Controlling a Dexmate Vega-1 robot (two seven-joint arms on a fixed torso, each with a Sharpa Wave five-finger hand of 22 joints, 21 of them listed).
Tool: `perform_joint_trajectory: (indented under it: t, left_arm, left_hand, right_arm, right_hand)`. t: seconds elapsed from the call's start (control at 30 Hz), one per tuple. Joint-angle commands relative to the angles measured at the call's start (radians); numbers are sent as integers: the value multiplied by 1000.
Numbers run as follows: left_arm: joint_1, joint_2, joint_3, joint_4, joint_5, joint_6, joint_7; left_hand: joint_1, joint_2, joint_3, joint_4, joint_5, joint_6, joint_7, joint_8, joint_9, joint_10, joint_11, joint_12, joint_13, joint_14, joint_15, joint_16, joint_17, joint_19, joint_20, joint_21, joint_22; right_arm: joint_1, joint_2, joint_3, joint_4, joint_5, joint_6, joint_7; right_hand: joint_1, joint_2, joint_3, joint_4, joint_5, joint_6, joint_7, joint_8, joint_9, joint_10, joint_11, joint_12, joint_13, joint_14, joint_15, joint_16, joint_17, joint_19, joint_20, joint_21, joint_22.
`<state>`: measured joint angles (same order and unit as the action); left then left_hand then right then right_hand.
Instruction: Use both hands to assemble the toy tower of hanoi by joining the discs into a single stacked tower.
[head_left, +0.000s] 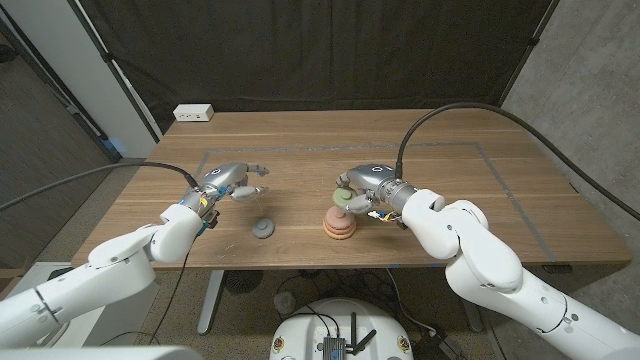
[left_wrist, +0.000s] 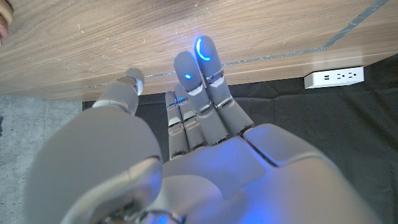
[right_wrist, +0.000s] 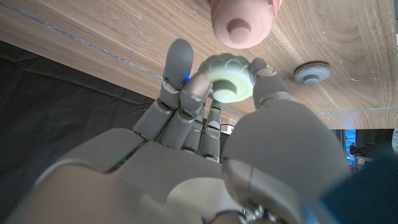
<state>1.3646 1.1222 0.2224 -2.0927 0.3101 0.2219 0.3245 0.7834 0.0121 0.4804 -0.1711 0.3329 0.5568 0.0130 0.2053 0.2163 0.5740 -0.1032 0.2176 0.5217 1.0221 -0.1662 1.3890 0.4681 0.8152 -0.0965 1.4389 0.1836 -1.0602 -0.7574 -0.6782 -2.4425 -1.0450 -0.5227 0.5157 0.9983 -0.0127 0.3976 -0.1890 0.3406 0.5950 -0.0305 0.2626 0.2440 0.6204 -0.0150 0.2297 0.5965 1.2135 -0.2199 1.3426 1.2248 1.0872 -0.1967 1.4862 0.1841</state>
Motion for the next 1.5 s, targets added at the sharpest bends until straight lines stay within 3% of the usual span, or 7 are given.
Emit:
perform_joint_trajectory:
  t: [0.03, 0.57, 1.5]
  left_arm:
    - [14, -14, -13, 6, 7, -11, 1]
    - [-8, -32, -2, 24, 15, -36, -3]
    - [-13, -27, -8, 45, 14, -68, -16]
  left_hand:
    - [6, -6, 4, 2, 0, 4, 1, -2, 3, 8, -3, -2, 3, 6, -53, 1, 1, 11, -110, 4, 3]
    - [8, -5, 8, 1, -1, 5, 1, -2, 3, 11, -2, -2, 4, 7, -53, 2, 2, 9, -110, 5, 4]
    - [9, -3, 15, 2, -3, 5, 2, -3, 4, 16, 1, -1, 6, 7, -53, 4, 4, 7, -110, 10, 4]
  right_arm:
    - [37, 36, -24, 32, -26, 39, 51]
    - [69, 73, -54, 82, -58, 23, 130]
    - [75, 107, -93, 138, -79, -16, 144]
  right_hand:
    - [63, 55, 33, 28, 5, 13, -5, 3, 3, 108, -104, 4, 10, 4, 0, 7, 1, 10, -26, -7, 1]
    - [60, 55, 38, 28, 7, 12, -5, -1, 4, 106, -106, -1, 13, 1, 0, 10, 0, 11, -26, -11, 2]
    - [57, 54, 49, 27, 10, 14, -7, -8, 6, 108, -105, -7, 18, -9, -1, 9, -5, 13, -26, -18, 5]
